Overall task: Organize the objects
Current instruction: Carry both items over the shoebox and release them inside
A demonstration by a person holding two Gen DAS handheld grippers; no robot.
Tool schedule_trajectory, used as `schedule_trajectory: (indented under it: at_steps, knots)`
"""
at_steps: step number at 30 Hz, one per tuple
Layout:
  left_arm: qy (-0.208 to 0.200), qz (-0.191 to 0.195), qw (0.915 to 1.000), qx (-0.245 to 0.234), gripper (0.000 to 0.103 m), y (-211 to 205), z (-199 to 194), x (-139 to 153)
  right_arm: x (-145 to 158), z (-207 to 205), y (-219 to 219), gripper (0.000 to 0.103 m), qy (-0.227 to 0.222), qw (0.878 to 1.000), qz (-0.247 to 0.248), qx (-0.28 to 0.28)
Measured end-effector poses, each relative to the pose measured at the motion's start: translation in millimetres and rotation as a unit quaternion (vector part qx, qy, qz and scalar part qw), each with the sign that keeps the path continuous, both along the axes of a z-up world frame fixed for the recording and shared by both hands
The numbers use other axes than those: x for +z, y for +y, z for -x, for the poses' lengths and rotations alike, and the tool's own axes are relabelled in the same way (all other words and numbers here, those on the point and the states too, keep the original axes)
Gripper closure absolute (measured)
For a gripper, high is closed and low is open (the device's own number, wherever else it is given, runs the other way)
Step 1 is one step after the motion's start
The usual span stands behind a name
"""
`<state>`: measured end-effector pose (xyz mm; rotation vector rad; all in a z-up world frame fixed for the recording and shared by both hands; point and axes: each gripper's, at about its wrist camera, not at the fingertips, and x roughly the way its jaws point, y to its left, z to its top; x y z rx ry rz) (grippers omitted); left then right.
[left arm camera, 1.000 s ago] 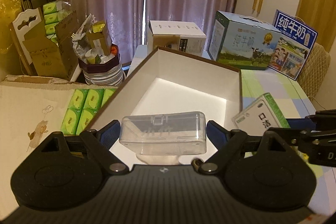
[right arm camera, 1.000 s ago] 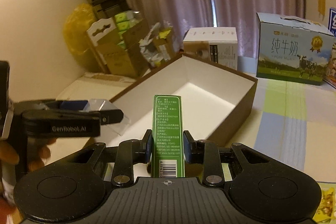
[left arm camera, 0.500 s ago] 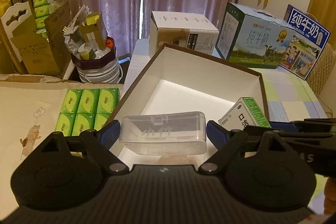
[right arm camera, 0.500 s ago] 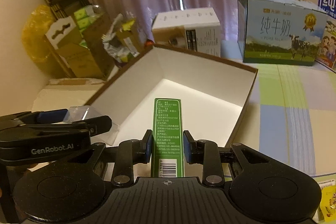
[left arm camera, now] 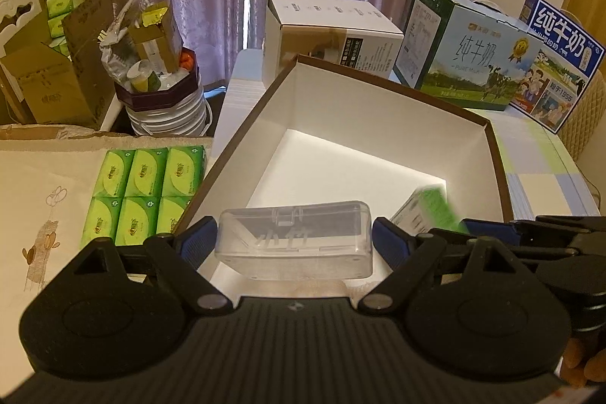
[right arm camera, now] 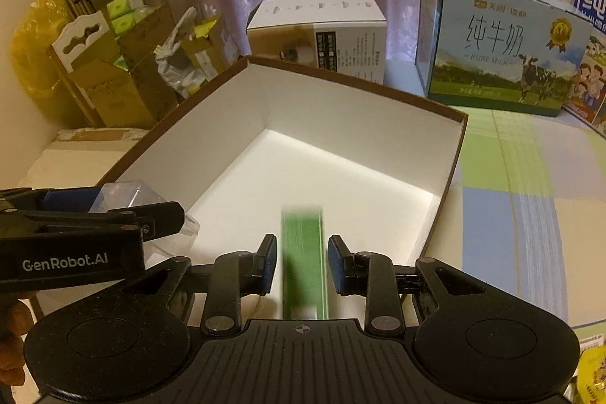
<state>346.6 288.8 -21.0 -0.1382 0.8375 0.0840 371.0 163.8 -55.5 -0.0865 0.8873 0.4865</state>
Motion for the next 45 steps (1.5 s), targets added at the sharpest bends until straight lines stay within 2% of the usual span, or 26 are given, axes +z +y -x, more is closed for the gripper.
schedule_trajectory:
  at_steps: [14,21,33,45]
  knots:
    - [0.005,-0.010,0.9998,-0.016,0.016,-5,-19,-7,3,-4,-6,0.075,0.000,1.000,0.000,-0.010]
    - [0.004,-0.011,0.9998,-0.018,0.007,-4,-21,-5,6,1,-11,0.070,-0.004,1.000,-0.005,-0.005]
    - [0.003,-0.014,0.9998,-0.010,0.007,-1,-8,2,17,17,-15,0.060,-0.011,1.000,-0.016,0.012]
    - [0.000,-0.011,0.9999,0.006,0.007,0,26,19,36,49,-31,0.056,-0.018,0.999,-0.038,0.026]
